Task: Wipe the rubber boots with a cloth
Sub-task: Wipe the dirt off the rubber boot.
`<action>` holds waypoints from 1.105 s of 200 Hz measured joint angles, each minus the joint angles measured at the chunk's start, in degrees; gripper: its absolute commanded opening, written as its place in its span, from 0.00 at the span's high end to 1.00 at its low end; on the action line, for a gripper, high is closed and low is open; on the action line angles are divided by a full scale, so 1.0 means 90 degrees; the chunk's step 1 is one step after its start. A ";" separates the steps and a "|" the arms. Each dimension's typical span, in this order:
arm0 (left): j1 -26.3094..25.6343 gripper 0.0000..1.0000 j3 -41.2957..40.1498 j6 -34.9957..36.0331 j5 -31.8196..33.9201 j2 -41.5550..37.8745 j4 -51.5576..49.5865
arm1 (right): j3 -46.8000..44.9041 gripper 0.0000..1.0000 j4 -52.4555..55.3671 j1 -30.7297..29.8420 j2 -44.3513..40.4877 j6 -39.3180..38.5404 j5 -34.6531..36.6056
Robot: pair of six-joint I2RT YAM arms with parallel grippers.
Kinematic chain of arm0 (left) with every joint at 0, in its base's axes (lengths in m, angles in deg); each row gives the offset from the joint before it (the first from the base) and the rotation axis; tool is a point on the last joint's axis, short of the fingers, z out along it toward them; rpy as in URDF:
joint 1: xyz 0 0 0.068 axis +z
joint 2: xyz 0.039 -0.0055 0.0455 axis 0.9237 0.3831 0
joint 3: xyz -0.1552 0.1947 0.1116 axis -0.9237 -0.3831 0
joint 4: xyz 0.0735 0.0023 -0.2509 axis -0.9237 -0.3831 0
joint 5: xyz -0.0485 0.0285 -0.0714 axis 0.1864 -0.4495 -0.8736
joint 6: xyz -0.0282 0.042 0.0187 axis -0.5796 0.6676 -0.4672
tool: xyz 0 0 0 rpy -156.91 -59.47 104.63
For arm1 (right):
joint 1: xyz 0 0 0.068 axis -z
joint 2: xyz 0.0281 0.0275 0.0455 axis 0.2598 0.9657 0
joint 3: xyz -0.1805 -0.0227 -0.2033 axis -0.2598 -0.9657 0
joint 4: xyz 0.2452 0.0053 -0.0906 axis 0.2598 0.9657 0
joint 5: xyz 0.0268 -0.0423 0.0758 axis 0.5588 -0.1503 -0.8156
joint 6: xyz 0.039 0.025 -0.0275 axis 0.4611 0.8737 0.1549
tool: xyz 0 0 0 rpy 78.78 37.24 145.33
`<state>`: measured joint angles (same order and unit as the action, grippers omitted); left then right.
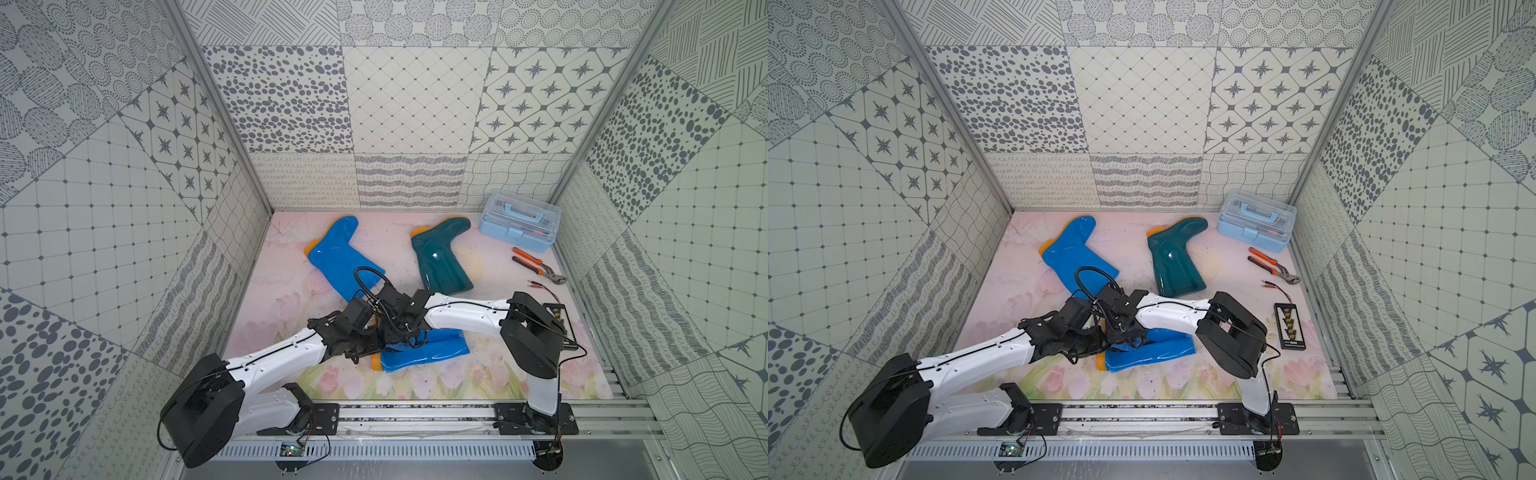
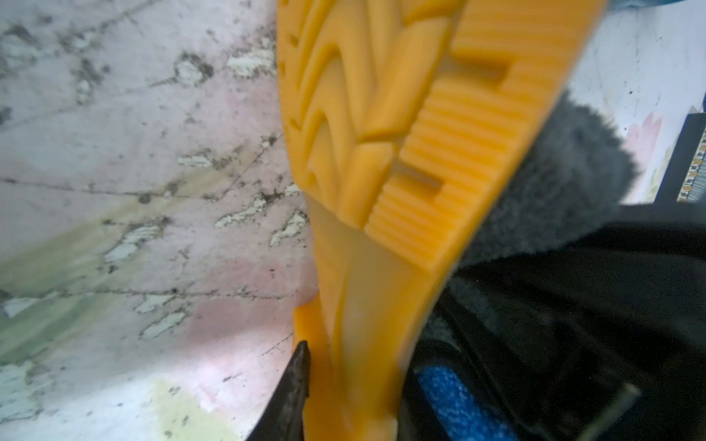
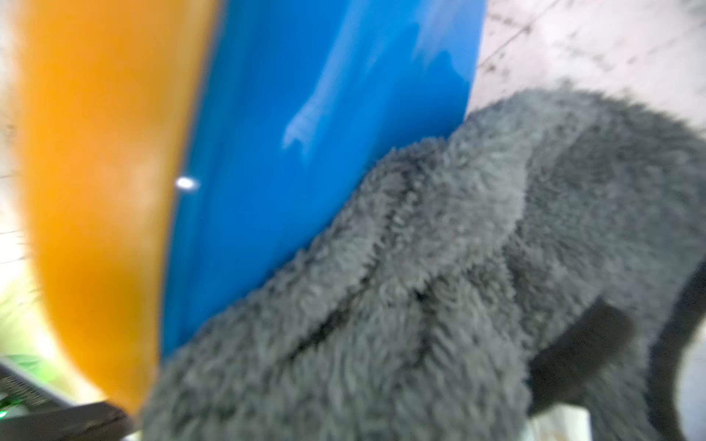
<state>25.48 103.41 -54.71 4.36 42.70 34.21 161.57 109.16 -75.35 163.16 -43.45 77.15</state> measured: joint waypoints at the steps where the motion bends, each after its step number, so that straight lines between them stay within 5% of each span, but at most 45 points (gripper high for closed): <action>1: 0.0000 1.00 0.0000 0.0000 0.0005 -0.0005 0.0002 | 0.0002 1.00 0.0015 0.0000 0.0000 -0.0010 0.0017; 135: -0.0019 1.00 -0.0075 0.0000 0.0029 -0.0097 0.0194 | -0.0811 1.00 0.1362 0.0937 -0.0930 -0.0544 0.1460; 186: -0.0036 1.00 -0.0053 -0.0032 0.0032 -0.0061 0.0187 | -0.1251 1.00 0.0869 0.1122 -0.2492 -0.0141 0.0857; 221: -0.0041 1.00 -0.0046 -0.0051 0.0034 -0.0032 0.0187 | -0.0957 1.00 -0.0087 0.0877 -0.1797 0.0119 0.0141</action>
<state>25.10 103.00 -55.17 4.66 42.42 35.89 152.96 108.37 -67.46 146.99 -42.38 78.42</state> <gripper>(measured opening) 0.280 0.132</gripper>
